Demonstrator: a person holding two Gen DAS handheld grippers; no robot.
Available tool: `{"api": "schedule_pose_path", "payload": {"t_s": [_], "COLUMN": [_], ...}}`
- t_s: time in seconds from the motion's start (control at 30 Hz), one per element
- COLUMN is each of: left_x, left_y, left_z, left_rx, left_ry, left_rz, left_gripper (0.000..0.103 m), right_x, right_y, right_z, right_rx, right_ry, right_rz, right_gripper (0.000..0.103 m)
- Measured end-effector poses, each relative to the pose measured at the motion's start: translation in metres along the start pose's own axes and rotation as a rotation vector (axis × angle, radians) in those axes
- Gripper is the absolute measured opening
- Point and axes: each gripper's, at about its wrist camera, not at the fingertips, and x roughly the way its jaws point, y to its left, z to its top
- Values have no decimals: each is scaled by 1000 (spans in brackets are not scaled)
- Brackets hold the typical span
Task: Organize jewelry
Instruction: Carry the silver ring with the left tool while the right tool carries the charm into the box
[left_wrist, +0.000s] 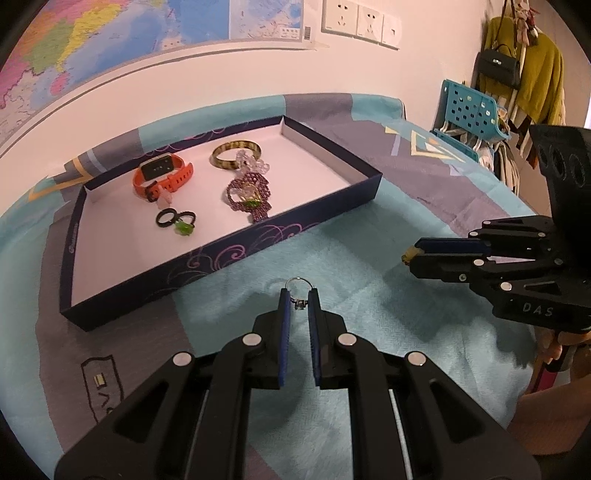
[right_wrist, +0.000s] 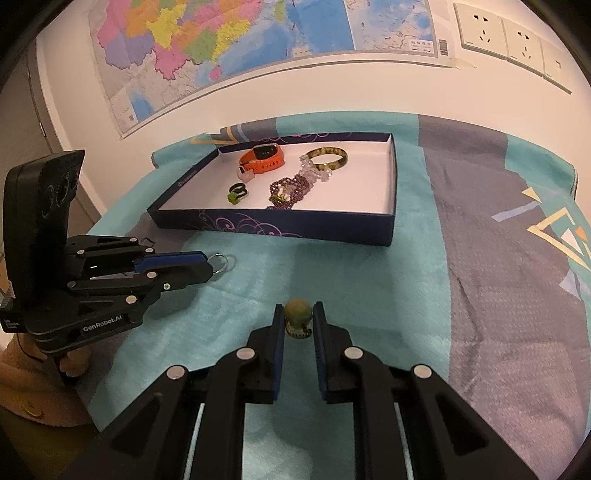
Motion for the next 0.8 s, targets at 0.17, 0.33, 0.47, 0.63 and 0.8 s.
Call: {"api": "schedule_pose_path", "payload": {"t_s": [0.17, 0.33, 0.47, 0.63, 0.8], "left_x": [-11, -20, -23, -25, -26], "left_y": [5, 11, 17, 22, 27], "left_z": [3, 7, 9, 12, 17], "left_rx": [-8, -22, -36, -48, -56], "left_ry": [-27, -48, -55, -62, -71], "left_rz": [10, 24, 38, 48, 58], "left_gripper": [10, 10, 10, 10, 10], "right_x": [0, 1, 2, 3, 7], "right_y": [5, 9, 13, 17, 19], "right_z": [7, 15, 23, 31, 39], "right_rx": [-8, -18, -30, -38, -44], "right_ry": [-12, -24, -36, -47, -53], "right_rz": [11, 30, 40, 51, 55], "right_gripper": [13, 13, 13, 13, 13]}}
